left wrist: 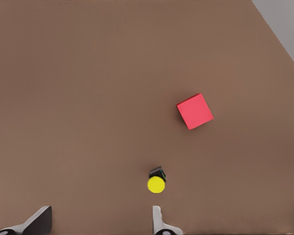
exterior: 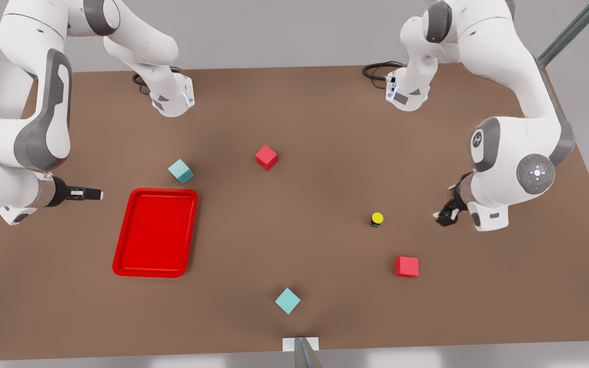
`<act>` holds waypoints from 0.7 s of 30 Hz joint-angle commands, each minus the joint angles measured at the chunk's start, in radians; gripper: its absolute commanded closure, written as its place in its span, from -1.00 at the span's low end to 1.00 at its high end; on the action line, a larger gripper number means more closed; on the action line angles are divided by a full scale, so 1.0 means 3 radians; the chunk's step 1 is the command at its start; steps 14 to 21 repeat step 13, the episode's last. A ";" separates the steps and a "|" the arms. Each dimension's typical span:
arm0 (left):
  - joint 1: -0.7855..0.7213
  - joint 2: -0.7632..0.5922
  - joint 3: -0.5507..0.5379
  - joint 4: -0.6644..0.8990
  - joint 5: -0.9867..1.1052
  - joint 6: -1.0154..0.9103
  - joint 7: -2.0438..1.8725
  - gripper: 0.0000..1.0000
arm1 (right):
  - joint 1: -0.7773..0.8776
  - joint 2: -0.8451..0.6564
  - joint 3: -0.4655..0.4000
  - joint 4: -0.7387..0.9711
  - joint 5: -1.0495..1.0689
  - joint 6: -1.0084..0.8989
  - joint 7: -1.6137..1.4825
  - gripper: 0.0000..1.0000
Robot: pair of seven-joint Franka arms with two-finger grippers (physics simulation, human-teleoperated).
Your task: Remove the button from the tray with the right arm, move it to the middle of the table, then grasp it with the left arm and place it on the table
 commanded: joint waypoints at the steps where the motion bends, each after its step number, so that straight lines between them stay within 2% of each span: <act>1: 0.0827 -0.0207 -0.0990 -0.0041 0.0552 0.0170 0.3594 -1.00 | 0.0000 -0.0004 0.0002 0.0001 0.0002 -0.0004 0.0010 -1.00; 2: 0.0955 -0.0401 -0.1015 -0.0255 0.0552 0.0292 0.3589 -1.00 | 0.0000 -0.0004 0.0002 0.0001 0.0002 0.0001 0.0010 -1.00; 3: 0.0971 -0.0897 -0.1010 -0.1221 0.0588 0.1140 0.3594 -1.00 | 0.0000 -0.0004 0.0002 0.0001 0.0002 -0.0004 0.0010 -1.00; 6: 0.1145 -0.0872 -0.1000 -0.1207 0.0593 0.1131 0.3436 -1.00 | 0.0000 -0.0004 0.0002 0.0001 0.0002 -0.0004 0.0010 -1.00; 21: 0.1114 -0.0964 -0.1041 -0.1171 0.0598 0.1075 0.3338 -1.00 | 0.0005 -0.0004 0.0007 0.0001 -0.0014 -0.0030 -0.0010 -1.00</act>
